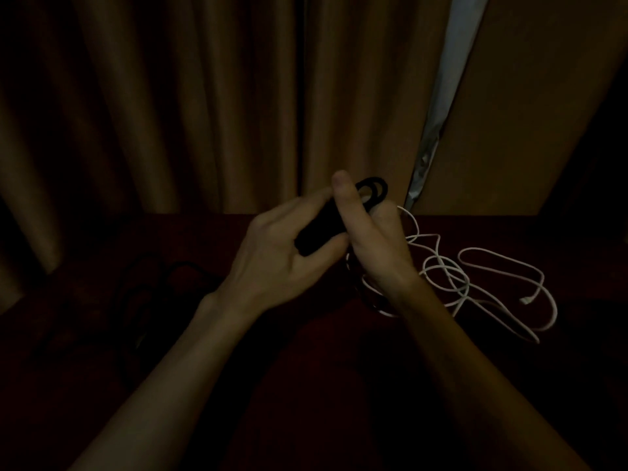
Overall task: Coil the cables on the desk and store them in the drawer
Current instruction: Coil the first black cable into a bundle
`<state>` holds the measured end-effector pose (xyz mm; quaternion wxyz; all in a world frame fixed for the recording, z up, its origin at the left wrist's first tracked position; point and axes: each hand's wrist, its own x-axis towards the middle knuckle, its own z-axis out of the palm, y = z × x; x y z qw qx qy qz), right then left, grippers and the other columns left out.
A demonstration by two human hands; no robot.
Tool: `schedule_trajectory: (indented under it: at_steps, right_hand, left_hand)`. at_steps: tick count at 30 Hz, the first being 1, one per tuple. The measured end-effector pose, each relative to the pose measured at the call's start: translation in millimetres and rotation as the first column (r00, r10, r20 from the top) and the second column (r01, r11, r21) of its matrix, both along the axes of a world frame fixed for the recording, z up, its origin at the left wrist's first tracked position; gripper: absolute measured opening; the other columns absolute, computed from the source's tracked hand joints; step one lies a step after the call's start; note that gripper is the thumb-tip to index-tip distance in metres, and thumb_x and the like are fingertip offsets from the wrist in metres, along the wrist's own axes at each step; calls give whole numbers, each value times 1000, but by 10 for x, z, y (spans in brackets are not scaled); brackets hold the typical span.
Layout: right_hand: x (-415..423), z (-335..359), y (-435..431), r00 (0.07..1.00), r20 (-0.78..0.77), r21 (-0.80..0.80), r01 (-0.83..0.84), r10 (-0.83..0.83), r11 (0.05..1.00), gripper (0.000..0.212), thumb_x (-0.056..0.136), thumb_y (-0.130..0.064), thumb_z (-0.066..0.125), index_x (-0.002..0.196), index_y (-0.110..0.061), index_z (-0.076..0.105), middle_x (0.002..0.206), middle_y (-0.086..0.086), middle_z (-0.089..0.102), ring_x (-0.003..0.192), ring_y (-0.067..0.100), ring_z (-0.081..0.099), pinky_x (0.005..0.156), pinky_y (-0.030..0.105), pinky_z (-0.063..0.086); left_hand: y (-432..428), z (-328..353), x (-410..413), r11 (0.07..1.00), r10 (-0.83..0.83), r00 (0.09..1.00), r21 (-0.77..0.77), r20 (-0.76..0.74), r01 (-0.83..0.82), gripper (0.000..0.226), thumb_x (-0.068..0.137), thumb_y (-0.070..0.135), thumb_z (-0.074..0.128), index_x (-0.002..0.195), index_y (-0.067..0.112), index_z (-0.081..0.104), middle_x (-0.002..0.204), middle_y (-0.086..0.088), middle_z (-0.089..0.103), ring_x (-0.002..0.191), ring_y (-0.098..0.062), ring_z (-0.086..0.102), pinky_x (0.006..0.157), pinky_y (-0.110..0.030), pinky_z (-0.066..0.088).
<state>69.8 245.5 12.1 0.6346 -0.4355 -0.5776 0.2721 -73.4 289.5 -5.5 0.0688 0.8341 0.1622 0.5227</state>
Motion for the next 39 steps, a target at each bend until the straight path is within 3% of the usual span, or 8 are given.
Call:
schedule_trajectory:
  at_steps: [8, 12, 15, 22, 26, 31, 35, 39]
  right_hand:
    - [181, 41, 11, 966, 195, -103, -152, 170, 983, 77, 99, -60, 43, 89, 15, 57, 63, 17, 47, 54, 19, 43, 53, 29, 33]
    - [224, -10, 64, 956, -3, -76, -293, 294, 953, 60, 101, -46, 51, 103, 13, 59, 63, 6, 38, 56, 12, 33, 54, 27, 27]
    - [219, -24, 85, 926, -141, -95, -365, 350, 926, 34, 99, -34, 52, 104, -2, 58, 69, -13, 54, 56, 3, 35, 54, 21, 25]
    - [346, -44, 72, 735, -219, -43, -664, 642, 746, 56, 86, -39, 77, 137, -23, 61, 119, 5, 56, 71, 32, 13, 54, 24, 23]
    - [353, -50, 43, 762, -150, -30, -641, 630, 767, 41, 89, -30, 76, 127, -18, 66, 97, -5, 65, 55, 7, 33, 50, 17, 30]
    - [316, -12, 33, 892, -41, -81, -451, 450, 889, 26, 98, -16, 55, 111, 5, 59, 72, 1, 67, 60, 20, 62, 58, 26, 47]
    - [239, 0, 42, 944, -54, -45, -328, 326, 943, 38, 96, -26, 64, 106, 11, 59, 72, 5, 66, 58, 18, 60, 56, 26, 47]
    - [232, 15, 77, 960, -112, -55, -264, 257, 963, 56, 87, -32, 66, 114, 17, 58, 60, 5, 43, 44, 8, 34, 43, 18, 26]
  left_hand:
    - [-27, 104, -76, 953, -81, 980, -274, 184, 130, 27, 97, 22, 66, 124, 20, 65, 96, 11, 73, 80, -7, 69, 67, -20, 51]
    - [-59, 150, -68, 840, -67, 937, -488, 344, 239, 13, 99, 20, 63, 109, 19, 71, 80, 13, 73, 69, -3, 66, 58, -18, 48]
    - [-70, 192, -56, 708, -99, 892, -599, 440, 374, 18, 96, 30, 62, 96, 16, 73, 73, 3, 71, 58, -11, 60, 44, -25, 41]
    - [-130, 250, -59, 242, -300, 777, -744, 553, 623, 33, 89, 38, 56, 107, 13, 69, 83, -2, 69, 53, -9, 52, 34, -16, 31]
    - [-101, 256, -70, 129, -375, 752, -773, 541, 621, 38, 91, 41, 47, 101, 23, 79, 89, -7, 64, 51, -10, 48, 32, -17, 26]
    - [-45, 222, -80, 221, -374, 849, -853, 374, 473, 55, 96, 54, 40, 123, 16, 69, 85, -18, 65, 58, -22, 56, 44, -23, 34]
    - [-62, 209, -92, 572, -248, 953, -767, 173, 289, 42, 92, 41, 64, 125, 15, 61, 98, -2, 73, 72, -18, 68, 55, -25, 48]
    - [-62, 186, -120, 913, -55, 998, -406, -19, 43, 69, 76, 26, 88, 135, 17, 53, 121, 10, 63, 106, 0, 64, 84, -14, 51]
